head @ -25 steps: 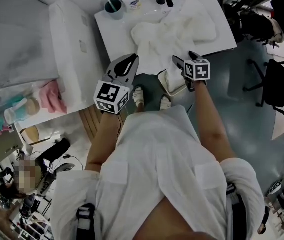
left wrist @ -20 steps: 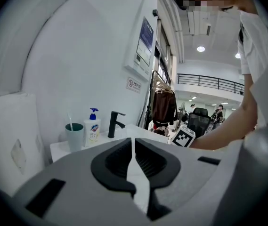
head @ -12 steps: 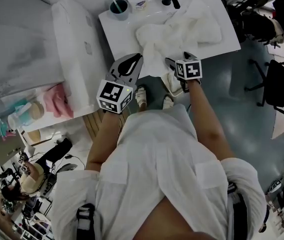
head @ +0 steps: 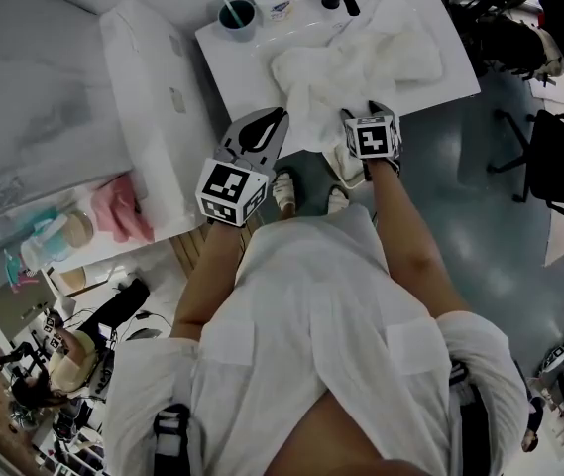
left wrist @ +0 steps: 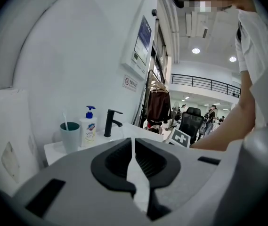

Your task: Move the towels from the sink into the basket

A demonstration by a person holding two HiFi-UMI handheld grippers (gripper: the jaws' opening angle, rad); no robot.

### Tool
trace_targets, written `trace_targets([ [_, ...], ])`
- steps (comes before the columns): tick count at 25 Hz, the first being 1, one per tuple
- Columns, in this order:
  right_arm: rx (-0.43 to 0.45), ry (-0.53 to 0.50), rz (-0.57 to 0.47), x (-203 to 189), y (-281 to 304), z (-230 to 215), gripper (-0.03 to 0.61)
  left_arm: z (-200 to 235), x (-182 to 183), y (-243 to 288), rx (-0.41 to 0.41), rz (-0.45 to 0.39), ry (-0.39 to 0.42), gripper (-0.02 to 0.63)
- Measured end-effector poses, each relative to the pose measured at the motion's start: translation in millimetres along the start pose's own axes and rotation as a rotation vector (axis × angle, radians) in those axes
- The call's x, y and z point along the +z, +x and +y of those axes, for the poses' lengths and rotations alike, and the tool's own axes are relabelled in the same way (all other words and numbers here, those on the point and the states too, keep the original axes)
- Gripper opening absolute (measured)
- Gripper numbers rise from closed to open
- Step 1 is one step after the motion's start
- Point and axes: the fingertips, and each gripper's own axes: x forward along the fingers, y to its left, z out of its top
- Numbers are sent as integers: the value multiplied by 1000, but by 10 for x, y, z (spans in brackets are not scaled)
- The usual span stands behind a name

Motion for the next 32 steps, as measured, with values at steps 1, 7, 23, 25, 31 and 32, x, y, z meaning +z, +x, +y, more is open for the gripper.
trace_targets([
  [1,-11,-1,6,6,-9,-38,268,3,-4,1,-3,1,1,29],
  [7,-35,-37,32,21,-12,-142,172,-1,-8,24,-22,6,3,29],
  [23,-16,22,-21,-61,-265,-207,117,-124,41,131,-67,13,27,29],
  [25,-16,33,-41,-58,-358,-242,115,-163,53,176,-76,13,30,29],
  [31,-34,53,-127,-65,-669,-433,115,-365,111,368,-118,12,45,29],
  [32,-37,59,-140,-73,-722,-471,114,-410,121,411,-126,12,48,29],
])
